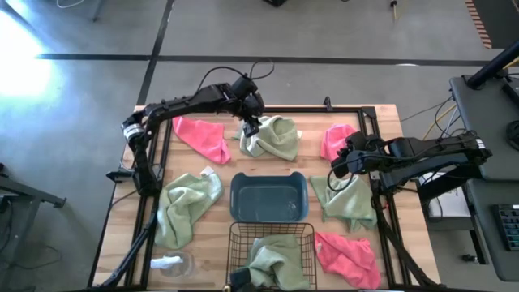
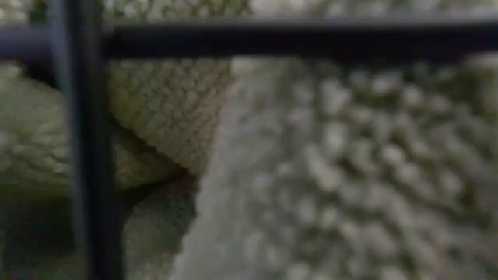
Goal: Sort microfiber towel by color & place in baskets
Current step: Put the top green microfiber towel into the mesh storage bin
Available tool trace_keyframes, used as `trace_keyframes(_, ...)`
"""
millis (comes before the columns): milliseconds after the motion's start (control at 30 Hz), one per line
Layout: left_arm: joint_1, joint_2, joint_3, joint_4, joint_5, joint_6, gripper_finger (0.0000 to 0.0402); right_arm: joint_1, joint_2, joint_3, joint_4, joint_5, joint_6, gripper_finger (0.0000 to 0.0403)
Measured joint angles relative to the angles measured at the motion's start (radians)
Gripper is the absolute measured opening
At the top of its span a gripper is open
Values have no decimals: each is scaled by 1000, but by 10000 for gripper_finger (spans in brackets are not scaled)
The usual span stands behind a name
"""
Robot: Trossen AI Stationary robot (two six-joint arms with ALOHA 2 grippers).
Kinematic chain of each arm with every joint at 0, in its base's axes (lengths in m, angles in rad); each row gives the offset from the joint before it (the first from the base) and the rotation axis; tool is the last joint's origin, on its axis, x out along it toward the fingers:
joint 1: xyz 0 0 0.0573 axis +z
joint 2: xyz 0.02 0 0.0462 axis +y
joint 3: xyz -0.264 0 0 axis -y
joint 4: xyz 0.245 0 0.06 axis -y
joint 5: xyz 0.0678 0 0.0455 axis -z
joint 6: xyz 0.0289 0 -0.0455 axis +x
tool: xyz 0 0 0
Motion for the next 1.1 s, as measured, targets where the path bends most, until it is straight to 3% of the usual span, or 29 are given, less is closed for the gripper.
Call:
trace_keyframes(367,11,23,0,58,98,-1,194,0,0,-18,1,0,43,68)
trace_keyframes(700,11,121,-1,71,131,-11,194,0,0,-55,8,-11,92,68)
trace_keyframes(1100,43,136,-1,98,141,-12,194,0,0,-73,22,-29,111,68)
